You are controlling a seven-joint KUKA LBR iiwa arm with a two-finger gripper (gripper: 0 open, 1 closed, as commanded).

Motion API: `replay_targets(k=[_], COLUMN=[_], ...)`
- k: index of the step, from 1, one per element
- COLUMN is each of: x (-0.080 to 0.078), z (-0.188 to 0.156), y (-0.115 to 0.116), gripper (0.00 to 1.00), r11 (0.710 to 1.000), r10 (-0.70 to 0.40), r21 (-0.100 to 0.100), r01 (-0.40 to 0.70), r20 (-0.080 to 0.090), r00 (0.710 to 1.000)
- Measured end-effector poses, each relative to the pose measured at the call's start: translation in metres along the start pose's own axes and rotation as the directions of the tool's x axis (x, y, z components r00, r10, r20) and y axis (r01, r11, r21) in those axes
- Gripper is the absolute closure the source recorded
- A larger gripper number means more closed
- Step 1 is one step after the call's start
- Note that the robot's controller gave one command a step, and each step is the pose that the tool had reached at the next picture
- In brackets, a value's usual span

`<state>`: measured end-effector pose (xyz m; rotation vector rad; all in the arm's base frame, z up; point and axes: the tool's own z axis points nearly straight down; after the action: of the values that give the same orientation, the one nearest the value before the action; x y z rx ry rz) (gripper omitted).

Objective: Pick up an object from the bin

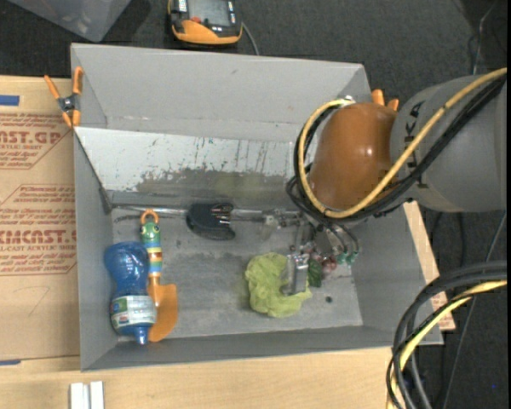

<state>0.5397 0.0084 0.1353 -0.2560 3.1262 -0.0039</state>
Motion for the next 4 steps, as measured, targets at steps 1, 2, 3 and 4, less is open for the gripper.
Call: replay_targets(k=[1,2,3,4], x=[0.035,0.045,0.045,0.047], z=[0.069,0.051,0.051,0.024], y=[-0.013,-0.015,-0.015,-0.016], gripper=[0.00,1.00,1.00,1.00], r11=[0.993,0.962,0.962,0.962], r10=[0.120,-0.275,-0.275,-0.274], r21=[-0.002,-0.004,-0.005,-0.010], r01=[-0.120,0.275,0.275,0.274], r20=[-0.006,0.007,0.007,-0.003], r00=[0.993,0.962,0.962,0.962])
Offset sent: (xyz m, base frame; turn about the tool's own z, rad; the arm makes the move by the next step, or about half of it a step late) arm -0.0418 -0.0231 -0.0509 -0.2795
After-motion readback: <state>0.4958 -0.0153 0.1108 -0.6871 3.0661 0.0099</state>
